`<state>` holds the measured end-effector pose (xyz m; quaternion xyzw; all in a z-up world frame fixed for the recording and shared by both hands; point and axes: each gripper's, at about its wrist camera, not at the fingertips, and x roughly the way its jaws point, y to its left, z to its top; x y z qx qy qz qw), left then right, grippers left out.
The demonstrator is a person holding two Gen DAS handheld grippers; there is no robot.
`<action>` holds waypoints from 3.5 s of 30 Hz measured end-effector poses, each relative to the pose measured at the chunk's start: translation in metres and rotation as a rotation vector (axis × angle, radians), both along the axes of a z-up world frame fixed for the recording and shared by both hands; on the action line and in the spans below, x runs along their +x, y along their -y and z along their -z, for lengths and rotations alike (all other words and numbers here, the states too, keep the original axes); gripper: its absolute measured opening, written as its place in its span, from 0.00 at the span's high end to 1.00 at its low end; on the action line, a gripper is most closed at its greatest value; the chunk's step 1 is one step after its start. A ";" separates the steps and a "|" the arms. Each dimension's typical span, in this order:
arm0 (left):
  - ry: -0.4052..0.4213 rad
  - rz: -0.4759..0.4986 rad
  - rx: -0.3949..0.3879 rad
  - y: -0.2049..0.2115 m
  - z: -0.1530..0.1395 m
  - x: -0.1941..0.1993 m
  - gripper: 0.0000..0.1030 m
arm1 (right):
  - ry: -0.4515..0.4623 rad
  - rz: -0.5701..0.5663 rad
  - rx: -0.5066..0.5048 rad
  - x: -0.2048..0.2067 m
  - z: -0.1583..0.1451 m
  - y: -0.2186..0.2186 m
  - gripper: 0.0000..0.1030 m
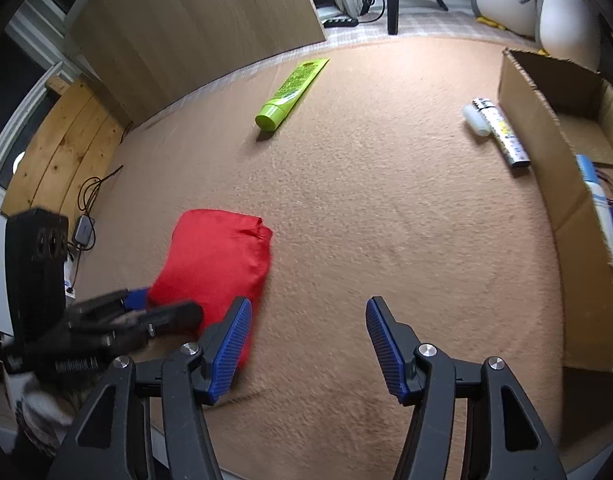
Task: Organize objects
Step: 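Grasp the red pouch with the left gripper while the right gripper clamps its other side, then carry the red pouch into the box with both grippers and release it, then move the left gripper to the green tube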
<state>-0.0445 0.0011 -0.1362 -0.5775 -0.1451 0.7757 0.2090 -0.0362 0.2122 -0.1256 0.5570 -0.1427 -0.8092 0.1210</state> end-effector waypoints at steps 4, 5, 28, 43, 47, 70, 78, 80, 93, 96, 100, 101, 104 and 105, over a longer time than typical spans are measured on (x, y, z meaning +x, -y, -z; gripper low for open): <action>0.000 -0.006 -0.017 0.004 0.000 0.002 0.24 | 0.001 -0.047 -0.003 -0.013 0.000 0.016 0.40; -0.005 -0.005 -0.028 0.004 -0.001 0.002 0.21 | 0.004 -0.059 -0.006 -0.016 0.001 0.019 0.39; 0.001 0.029 -0.006 -0.010 0.008 -0.001 0.28 | 0.143 -0.167 -0.148 -0.040 0.023 0.063 0.42; -0.115 0.102 0.010 -0.071 -0.043 -0.016 0.31 | -0.027 -0.069 -0.098 -0.028 -0.032 -0.009 0.44; -0.152 0.148 0.020 -0.110 -0.058 -0.025 0.31 | -0.067 -0.020 -0.082 -0.024 -0.047 -0.046 0.44; -0.227 0.370 0.061 -0.340 -0.082 -0.084 0.31 | -0.161 0.242 0.024 -0.028 -0.070 -0.238 0.44; -0.210 0.391 0.037 -0.373 -0.071 -0.096 0.31 | -0.153 0.286 0.050 -0.031 -0.063 -0.267 0.44; -0.200 0.401 0.017 -0.376 -0.068 -0.098 0.29 | -0.152 0.287 0.062 -0.032 -0.063 -0.268 0.43; -0.229 0.357 0.013 -0.333 -0.078 -0.098 0.28 | -0.171 0.293 0.048 -0.019 -0.070 -0.260 0.44; -0.232 0.329 0.002 -0.308 -0.081 -0.096 0.28 | -0.186 0.299 0.040 -0.009 -0.074 -0.255 0.44; -0.238 0.251 -0.005 -0.266 -0.084 -0.101 0.28 | -0.201 0.309 0.009 0.004 -0.075 -0.247 0.44; -0.235 0.229 -0.008 -0.255 -0.084 -0.103 0.28 | -0.203 0.310 0.005 0.007 -0.076 -0.244 0.44; -0.229 0.168 -0.015 -0.227 -0.082 -0.109 0.28 | -0.210 0.305 -0.002 0.018 -0.076 -0.234 0.44; -0.227 0.151 -0.019 -0.219 -0.081 -0.111 0.29 | -0.210 0.302 -0.005 0.021 -0.076 -0.230 0.44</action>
